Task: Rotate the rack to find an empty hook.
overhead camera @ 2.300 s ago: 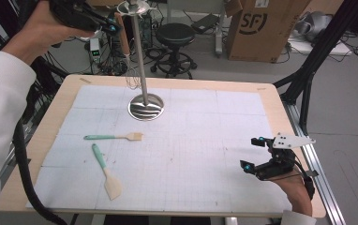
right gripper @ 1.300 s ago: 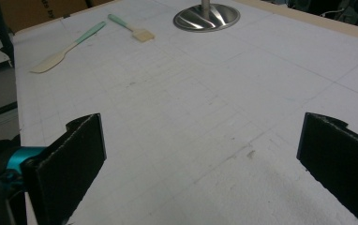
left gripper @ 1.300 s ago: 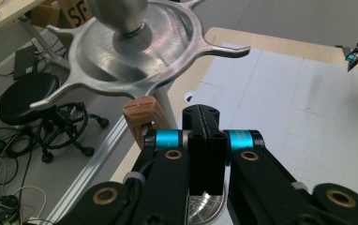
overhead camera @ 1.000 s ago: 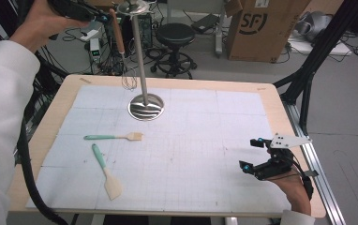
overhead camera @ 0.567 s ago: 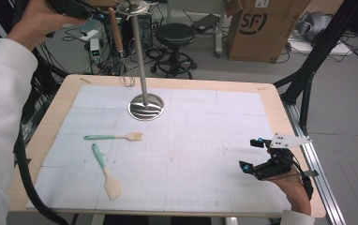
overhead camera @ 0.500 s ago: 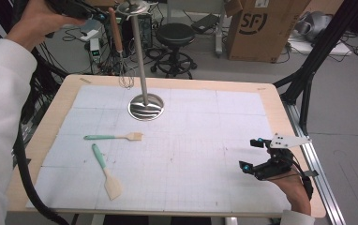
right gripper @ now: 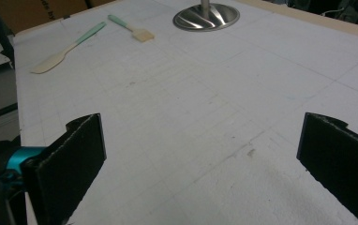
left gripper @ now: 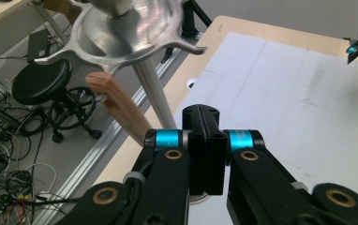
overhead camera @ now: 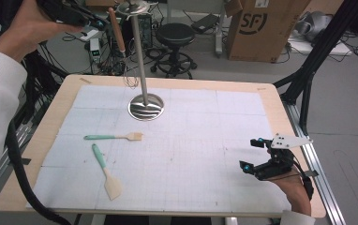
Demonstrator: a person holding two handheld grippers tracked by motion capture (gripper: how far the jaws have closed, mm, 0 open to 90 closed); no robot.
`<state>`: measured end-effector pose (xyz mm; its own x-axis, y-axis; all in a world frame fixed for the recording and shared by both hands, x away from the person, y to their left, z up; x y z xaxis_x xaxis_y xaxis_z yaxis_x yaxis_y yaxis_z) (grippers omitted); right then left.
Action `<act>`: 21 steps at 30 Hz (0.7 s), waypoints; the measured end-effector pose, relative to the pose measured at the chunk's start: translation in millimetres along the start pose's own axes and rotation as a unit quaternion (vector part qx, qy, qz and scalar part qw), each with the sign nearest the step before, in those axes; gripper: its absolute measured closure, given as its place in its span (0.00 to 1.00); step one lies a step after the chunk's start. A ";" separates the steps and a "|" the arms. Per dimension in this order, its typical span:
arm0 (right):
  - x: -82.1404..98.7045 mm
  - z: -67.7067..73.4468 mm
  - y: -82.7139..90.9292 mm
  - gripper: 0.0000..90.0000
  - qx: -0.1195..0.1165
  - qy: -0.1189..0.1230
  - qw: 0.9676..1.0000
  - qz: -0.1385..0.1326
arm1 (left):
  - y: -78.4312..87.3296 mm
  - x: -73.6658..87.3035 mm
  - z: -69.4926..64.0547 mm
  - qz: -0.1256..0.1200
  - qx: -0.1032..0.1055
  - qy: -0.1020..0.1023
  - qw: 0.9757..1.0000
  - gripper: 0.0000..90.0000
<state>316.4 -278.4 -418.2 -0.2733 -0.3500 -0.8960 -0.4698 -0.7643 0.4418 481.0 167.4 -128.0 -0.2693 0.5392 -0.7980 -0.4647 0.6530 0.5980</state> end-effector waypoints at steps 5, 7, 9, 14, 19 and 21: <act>-1.4 2.2 0.7 0.00 -0.002 0.000 1.000 0.000 | 5.3 -3.5 -15.4 -0.006 0.002 -0.005 1.000 1.00; -0.8 2.2 -0.2 0.00 -0.001 0.002 1.000 0.002 | 5.4 -4.0 -20.5 -0.003 -0.001 -0.006 1.000 1.00; -1.0 2.7 -0.4 0.00 -0.003 0.003 1.000 0.001 | 5.8 -5.9 -25.5 -0.002 -0.001 -0.008 1.000 1.00; -2.7 3.9 0.7 0.00 -0.004 0.004 1.000 -0.005 | 2.3 -13.5 -37.7 -0.007 0.000 -0.010 1.000 1.00; -3.2 4.8 2.1 0.00 -0.005 0.004 1.000 -0.008 | -4.9 -20.1 -46.1 -0.007 0.002 -0.013 1.000 1.00; -3.3 5.2 2.3 0.00 -0.007 0.005 1.000 -0.009 | -8.2 -22.4 -47.4 -0.005 0.003 -0.013 1.000 1.00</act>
<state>311.8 -276.1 -414.0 -0.2562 -0.3410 -0.9045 -0.4637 -0.7777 0.4245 450.8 124.7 -118.6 -0.2420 0.5459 -0.8022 -0.4631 0.6615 0.5899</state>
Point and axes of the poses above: each handheld gripper's, and its own axes: y roughly backward along the jaws, x roughly out of its underside, z roughly to its left, the point moved 8 cm from there along -y, roughly forward along the jaws, and after that the axes turned 5 degrees about y, right-handed, at the moved point
